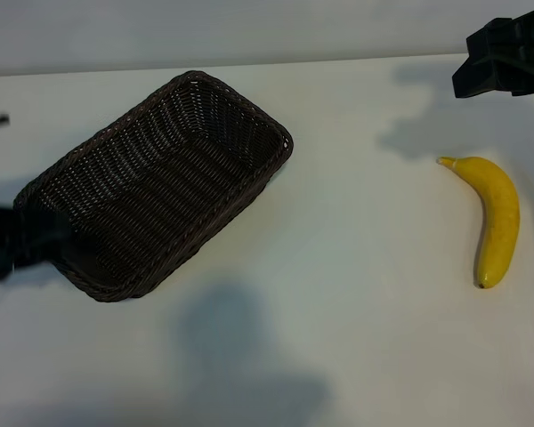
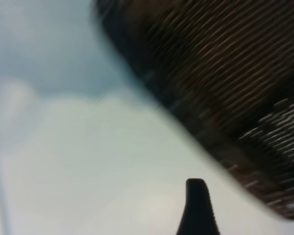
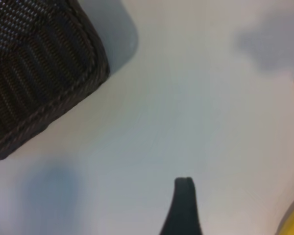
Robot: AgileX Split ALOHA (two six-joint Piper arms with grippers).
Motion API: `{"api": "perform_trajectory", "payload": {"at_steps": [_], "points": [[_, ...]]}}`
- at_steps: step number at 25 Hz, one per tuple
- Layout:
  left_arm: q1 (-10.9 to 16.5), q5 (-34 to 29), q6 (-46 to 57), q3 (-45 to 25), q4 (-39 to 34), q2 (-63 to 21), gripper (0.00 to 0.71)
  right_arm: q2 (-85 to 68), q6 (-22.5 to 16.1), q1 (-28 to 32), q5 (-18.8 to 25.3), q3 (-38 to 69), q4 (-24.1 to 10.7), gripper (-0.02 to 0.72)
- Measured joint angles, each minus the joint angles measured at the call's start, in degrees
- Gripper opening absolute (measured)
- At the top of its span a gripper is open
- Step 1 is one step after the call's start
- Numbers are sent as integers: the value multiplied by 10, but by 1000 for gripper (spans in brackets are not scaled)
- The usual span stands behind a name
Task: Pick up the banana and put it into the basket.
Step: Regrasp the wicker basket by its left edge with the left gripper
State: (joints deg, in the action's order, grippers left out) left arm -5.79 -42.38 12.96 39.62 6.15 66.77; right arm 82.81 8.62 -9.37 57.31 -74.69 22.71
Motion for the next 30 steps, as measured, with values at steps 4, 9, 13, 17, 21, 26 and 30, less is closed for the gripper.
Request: {"api": "perform_trajectory", "payload": {"at_steps": [4, 9, 13, 17, 21, 26, 30], "points": [[0, 24, 45, -36, -12, -23, 542, 0, 1, 0, 0, 0, 0, 605], [0, 53, 95, -39, -24, -48, 543, 0, 9, 0, -1, 0, 0, 605], [0, 70, 168, -40, -62, -48, 544, 0, 12, 0, -1, 0, 0, 605], [0, 78, 236, -44, -99, -48, 544, 0, 15, 0, -1, 0, 0, 605], [0, 104, 307, -44, -149, -47, 545, 0, 19, 0, -2, 0, 0, 605], [0, 145, 361, -44, -181, -17, 545, 0, 21, 0, -2, 0, 0, 605], [0, 165, 365, -44, -175, 29, 545, 0, 22, 0, -2, 0, 0, 605]]}}
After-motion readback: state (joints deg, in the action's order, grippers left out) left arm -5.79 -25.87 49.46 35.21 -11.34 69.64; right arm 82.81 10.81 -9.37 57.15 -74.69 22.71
